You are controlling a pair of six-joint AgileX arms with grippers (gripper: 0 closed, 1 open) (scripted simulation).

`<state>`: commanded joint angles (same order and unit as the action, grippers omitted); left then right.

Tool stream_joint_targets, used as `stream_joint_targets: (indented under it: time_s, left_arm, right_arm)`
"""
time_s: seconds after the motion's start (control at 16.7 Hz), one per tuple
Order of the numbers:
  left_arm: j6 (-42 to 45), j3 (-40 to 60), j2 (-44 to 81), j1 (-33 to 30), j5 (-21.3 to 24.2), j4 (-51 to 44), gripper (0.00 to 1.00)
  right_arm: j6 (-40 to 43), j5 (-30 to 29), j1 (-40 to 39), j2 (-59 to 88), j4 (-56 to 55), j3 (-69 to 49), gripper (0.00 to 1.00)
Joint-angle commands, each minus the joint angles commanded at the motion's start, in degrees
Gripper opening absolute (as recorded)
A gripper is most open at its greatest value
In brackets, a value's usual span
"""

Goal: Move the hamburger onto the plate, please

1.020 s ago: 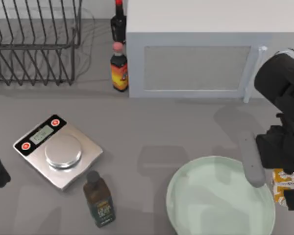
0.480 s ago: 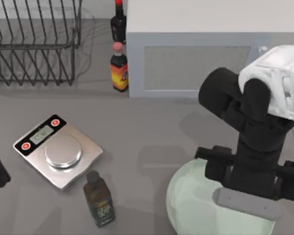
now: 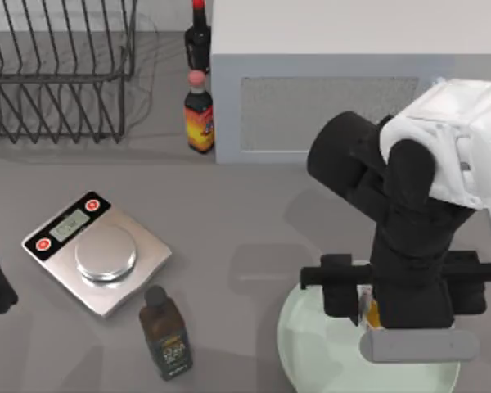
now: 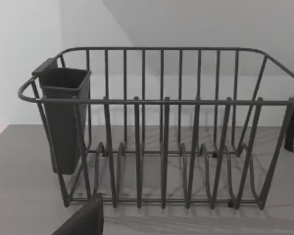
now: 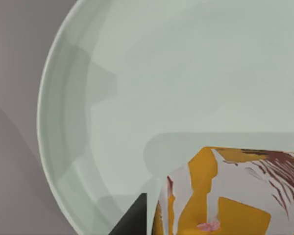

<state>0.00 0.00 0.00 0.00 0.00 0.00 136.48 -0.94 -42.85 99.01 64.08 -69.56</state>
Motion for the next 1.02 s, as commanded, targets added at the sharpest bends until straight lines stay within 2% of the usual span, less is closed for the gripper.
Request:
stream_joint_targets:
  time_s: [0.3, 0.66, 0.9, 1.02]
  left_arm:
    - [0.0, 0.0, 0.0, 0.0, 0.0, 0.0, 1.00]
    - [0.0, 0.0, 0.0, 0.0, 0.0, 0.0, 1.00]
    - [0.0, 0.0, 0.0, 0.0, 0.0, 0.0, 1.00]
    - [0.0, 0.0, 0.0, 0.0, 0.0, 0.0, 1.00]
  right_arm:
    - [-0.1, 0.0, 0.3, 0.0, -0.1, 0.4, 0.00]
    - [0.2, 0.0, 0.4, 3.0, -9.5, 6.2, 0.00]
    - [0.3, 0.0, 0.4, 3.3, -10.2, 6.9, 0.00]
    - [0.3, 0.0, 0.4, 3.3, -10.2, 6.9, 0.15]
